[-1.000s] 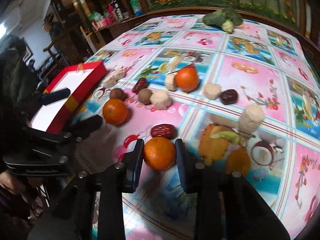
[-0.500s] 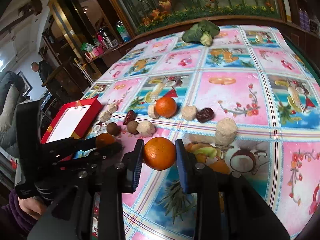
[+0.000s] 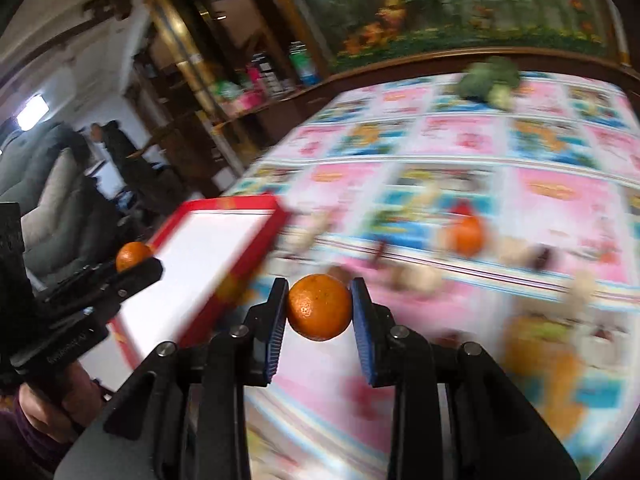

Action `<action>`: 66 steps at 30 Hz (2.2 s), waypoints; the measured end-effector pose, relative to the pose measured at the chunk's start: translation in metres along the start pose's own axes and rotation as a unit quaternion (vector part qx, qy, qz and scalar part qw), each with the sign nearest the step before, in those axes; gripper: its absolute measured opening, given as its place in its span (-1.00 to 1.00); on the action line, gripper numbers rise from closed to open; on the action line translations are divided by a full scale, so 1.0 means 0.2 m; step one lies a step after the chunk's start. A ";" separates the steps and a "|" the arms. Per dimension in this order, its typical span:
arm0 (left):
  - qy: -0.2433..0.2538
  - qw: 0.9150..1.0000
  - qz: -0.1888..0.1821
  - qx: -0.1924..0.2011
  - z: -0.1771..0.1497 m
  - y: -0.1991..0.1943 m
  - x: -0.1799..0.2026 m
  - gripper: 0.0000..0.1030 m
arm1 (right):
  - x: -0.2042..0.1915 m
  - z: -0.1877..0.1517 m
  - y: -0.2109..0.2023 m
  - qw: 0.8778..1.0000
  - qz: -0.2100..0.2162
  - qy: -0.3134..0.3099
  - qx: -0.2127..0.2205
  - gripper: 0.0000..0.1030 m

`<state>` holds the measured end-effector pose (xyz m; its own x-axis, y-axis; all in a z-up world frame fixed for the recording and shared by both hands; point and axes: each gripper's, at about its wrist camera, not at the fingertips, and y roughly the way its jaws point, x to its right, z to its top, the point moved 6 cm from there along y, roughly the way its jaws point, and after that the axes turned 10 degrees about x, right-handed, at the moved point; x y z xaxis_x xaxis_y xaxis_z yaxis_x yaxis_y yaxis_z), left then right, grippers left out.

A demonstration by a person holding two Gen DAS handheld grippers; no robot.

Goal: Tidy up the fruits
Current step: 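Carry both oranges over the red-rimmed tray and open both tools to drop them, then grasp a red date with the left tool while the right tool grasps a beige cake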

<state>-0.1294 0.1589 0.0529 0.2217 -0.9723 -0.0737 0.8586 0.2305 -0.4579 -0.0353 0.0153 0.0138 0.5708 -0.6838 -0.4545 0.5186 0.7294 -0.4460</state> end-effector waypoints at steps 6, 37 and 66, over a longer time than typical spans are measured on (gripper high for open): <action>-0.026 0.995 0.090 -0.037 -0.16 0.03 -0.36 -0.33 | -0.46 -0.02 0.29 0.995 0.087 -0.028 -0.040 -0.34; 0.041 0.993 0.103 -0.028 -0.13 0.18 -0.35 0.32 | 0.00 0.07 -0.02 1.000 -0.023 -0.010 0.010 0.07; 0.205 0.978 -0.045 -0.021 -0.12 0.14 0.25 0.74 | 0.82 0.00 -0.28 0.972 -0.221 0.069 -0.041 -0.03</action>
<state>-0.1053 0.1157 0.0152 -0.0646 -0.9245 -0.3757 0.8447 0.1497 -0.5138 0.0287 -0.1367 -0.0360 0.2100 -0.9300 -0.3015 0.6382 0.3640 -0.6784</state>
